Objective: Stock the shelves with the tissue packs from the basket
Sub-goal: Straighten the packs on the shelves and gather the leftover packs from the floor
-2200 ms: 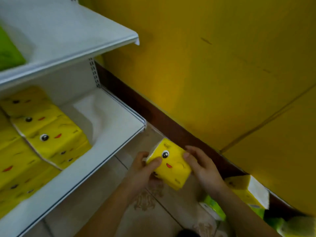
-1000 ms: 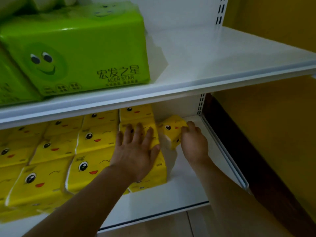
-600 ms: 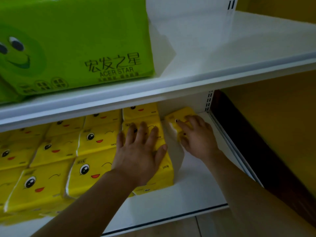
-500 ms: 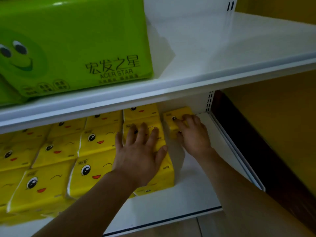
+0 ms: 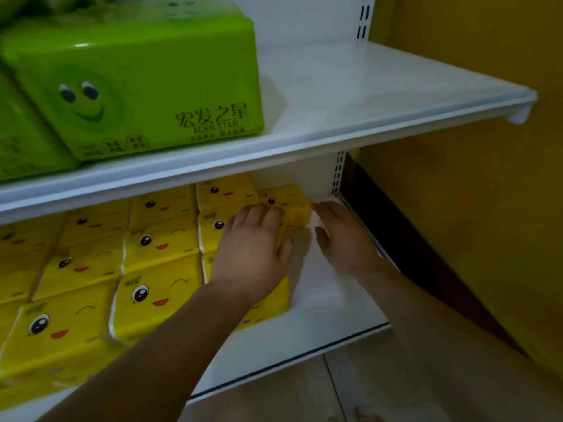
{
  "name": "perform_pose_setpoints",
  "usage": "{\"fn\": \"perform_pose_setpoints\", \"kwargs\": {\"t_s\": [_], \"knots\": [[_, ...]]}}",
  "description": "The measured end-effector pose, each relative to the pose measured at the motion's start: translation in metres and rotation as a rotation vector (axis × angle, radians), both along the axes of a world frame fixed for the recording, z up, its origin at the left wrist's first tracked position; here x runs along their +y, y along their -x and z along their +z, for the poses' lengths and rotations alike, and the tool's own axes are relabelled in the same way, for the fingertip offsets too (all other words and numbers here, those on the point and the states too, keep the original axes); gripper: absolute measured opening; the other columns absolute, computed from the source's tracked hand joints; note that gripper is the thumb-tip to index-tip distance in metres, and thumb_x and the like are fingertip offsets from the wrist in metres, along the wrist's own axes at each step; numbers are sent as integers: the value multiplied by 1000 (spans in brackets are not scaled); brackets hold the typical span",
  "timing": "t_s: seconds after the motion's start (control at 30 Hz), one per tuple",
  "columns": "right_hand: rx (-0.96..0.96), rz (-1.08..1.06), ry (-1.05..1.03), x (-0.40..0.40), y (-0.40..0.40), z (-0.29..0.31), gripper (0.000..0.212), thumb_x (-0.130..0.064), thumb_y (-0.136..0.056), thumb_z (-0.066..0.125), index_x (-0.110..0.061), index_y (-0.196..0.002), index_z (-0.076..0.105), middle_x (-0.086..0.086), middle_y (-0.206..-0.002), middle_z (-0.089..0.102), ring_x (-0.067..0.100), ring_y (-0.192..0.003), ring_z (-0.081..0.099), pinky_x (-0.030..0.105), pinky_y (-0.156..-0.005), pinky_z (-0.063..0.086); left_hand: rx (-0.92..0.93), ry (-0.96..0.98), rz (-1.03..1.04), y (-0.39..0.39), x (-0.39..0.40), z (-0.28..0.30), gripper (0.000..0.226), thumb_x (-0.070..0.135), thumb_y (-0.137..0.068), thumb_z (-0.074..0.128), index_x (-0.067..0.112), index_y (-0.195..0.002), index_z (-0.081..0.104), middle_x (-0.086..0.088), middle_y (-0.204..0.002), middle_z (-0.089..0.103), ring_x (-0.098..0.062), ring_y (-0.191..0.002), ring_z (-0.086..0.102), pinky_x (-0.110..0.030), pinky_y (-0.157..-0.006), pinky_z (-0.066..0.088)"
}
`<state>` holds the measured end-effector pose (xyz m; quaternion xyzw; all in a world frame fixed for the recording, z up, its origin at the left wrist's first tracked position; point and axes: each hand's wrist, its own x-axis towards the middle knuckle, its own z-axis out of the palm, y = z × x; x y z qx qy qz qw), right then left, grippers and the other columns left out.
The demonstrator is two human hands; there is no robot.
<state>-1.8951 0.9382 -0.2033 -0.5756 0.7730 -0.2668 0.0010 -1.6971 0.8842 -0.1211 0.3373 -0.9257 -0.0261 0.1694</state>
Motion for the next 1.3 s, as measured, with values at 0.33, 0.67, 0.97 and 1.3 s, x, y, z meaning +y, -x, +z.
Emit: {"fn": "perform_pose_setpoints", "kwargs": {"t_s": [0.33, 0.67, 0.97, 1.3], "knots": [[-111, -448, -275, 268, -48, 53, 32, -20, -91, 57, -18, -123, 62, 7, -116, 65, 27, -103, 63, 39, -84, 53, -17, -510, -575, 35, 163, -19, 20, 39, -96, 45, 23, -101, 56, 2, -85, 61, -20, -79, 58, -37, -71, 50], [15, -1008, -708, 494, -149, 69, 54, -41, -87, 54, -21, -137, 47, 8, -128, 53, 33, -119, 49, 41, -95, 43, -591, -830, -902, 18, 331, -47, 24, 34, -99, 46, 18, -112, 58, -3, -104, 65, -21, -95, 61, -33, -84, 52], [-86, -1103, -897, 550, -153, 26, 89, -59, -81, 60, -15, -149, 23, 9, -140, 39, 31, -126, 42, 39, -100, 41, -755, -1034, -846, 31, 388, -79, 18, 33, -102, 43, 20, -107, 54, -4, -104, 62, -19, -96, 59, -38, -86, 50], [237, -686, -131, 513, -210, 96, 31, -14, -89, 48, -17, -120, 49, 17, -140, 43, 37, -137, 37, 46, -110, 33, -346, -2012, -212, 30, 380, -11, 57, 68, -73, 65, 30, -116, 61, -5, -108, 74, -25, -93, 73, -38, -70, 60]]}}
